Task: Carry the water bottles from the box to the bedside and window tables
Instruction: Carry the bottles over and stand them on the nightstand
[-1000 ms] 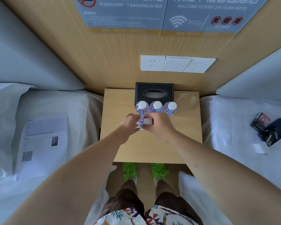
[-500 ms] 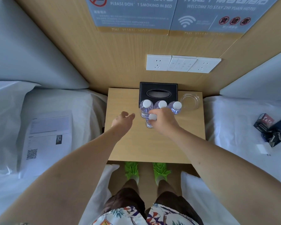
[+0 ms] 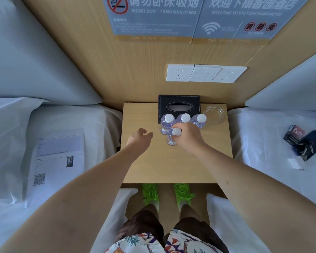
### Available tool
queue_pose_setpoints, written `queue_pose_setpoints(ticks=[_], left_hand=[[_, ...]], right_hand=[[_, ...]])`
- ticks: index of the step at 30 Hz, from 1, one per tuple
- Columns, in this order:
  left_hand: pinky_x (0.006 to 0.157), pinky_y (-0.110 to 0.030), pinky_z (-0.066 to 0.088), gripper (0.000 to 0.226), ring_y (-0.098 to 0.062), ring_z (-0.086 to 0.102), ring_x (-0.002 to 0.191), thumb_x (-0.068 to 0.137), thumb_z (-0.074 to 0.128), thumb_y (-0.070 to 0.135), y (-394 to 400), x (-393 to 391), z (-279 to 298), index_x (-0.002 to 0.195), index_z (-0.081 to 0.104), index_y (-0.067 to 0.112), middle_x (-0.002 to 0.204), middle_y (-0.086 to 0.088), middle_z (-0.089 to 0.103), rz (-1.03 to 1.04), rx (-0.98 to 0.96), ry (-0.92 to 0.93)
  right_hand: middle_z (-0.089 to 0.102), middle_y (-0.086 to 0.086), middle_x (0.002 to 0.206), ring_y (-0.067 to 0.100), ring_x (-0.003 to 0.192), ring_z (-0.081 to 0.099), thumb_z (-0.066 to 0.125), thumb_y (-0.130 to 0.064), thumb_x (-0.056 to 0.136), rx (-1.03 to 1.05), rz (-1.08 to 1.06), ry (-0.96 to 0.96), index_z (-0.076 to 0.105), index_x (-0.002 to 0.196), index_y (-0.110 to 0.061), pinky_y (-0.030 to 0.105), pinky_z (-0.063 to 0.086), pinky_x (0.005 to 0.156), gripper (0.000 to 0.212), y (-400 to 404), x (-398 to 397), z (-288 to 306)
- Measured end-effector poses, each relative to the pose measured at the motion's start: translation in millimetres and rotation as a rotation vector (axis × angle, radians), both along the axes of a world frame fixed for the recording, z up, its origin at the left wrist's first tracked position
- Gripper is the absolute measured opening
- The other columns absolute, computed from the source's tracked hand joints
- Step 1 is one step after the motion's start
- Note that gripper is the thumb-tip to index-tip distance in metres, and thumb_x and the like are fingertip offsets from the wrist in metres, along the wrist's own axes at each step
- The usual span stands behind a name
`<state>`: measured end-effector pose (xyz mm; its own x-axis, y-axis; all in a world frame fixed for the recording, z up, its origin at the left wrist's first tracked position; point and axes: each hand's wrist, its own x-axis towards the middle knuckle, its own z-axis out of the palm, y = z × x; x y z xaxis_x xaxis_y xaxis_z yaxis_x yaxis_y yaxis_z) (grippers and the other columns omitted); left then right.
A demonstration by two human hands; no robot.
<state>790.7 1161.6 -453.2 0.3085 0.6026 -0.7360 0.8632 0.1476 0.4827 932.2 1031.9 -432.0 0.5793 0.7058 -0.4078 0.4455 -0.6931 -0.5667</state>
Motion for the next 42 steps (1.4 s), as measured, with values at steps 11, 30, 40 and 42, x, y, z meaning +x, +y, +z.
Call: queue_pose_setpoints(ticks=[11, 30, 40, 42], left_hand=[[0.078, -0.03, 0.044, 0.051, -0.025, 0.057, 0.097, 0.1, 0.052, 0.046, 7, 0, 27, 0.145, 0.049, 0.023, 0.137, -0.008, 0.054, -0.322, 0.196, -0.007], [0.111, -0.047, 0.038, 0.058, -0.036, 0.039, 0.138, 0.099, 0.054, 0.047, -332, 109, 222, 0.149, 0.043, 0.019, 0.15, -0.011, 0.046, -1.238, 0.668, -0.483], [0.115, -0.048, 0.037, 0.067, -0.032, 0.034, 0.146, 0.099, 0.056, 0.05, -739, 28, 255, 0.155, 0.038, 0.019, 0.158, -0.011, 0.04, -1.87, 0.584, -0.857], [0.116, -0.048, 0.035, 0.067, -0.033, 0.03, 0.148, 0.099, 0.055, 0.05, -820, -17, 259, 0.156, 0.036, 0.019, 0.16, -0.012, 0.037, -2.041, 0.54, -0.91]], right_hand=[[0.065, 0.005, 0.097, 0.029, 0.093, 0.058, 0.067, -0.031, 0.09, -0.01, -0.181, -0.054, 0.066, 0.122, -0.017, 0.03, 0.042, 0.072, 0.035, -14, -5, 35], [0.055, 0.009, 0.14, 0.032, 0.128, 0.052, 0.065, -0.045, 0.091, -0.085, -0.672, -0.378, 0.045, 0.148, -0.024, 0.043, 0.047, 0.104, 0.064, -396, -29, 202], [0.044, 0.007, 0.147, 0.034, 0.136, 0.038, 0.06, -0.053, 0.093, -0.359, -1.35, -0.427, 0.029, 0.154, -0.027, 0.044, 0.039, 0.106, 0.074, -748, -237, 229], [0.045, 0.008, 0.147, 0.034, 0.135, 0.039, 0.061, -0.054, 0.092, -0.396, -1.516, -0.399, 0.028, 0.154, -0.027, 0.045, 0.04, 0.104, 0.075, -803, -302, 227]])
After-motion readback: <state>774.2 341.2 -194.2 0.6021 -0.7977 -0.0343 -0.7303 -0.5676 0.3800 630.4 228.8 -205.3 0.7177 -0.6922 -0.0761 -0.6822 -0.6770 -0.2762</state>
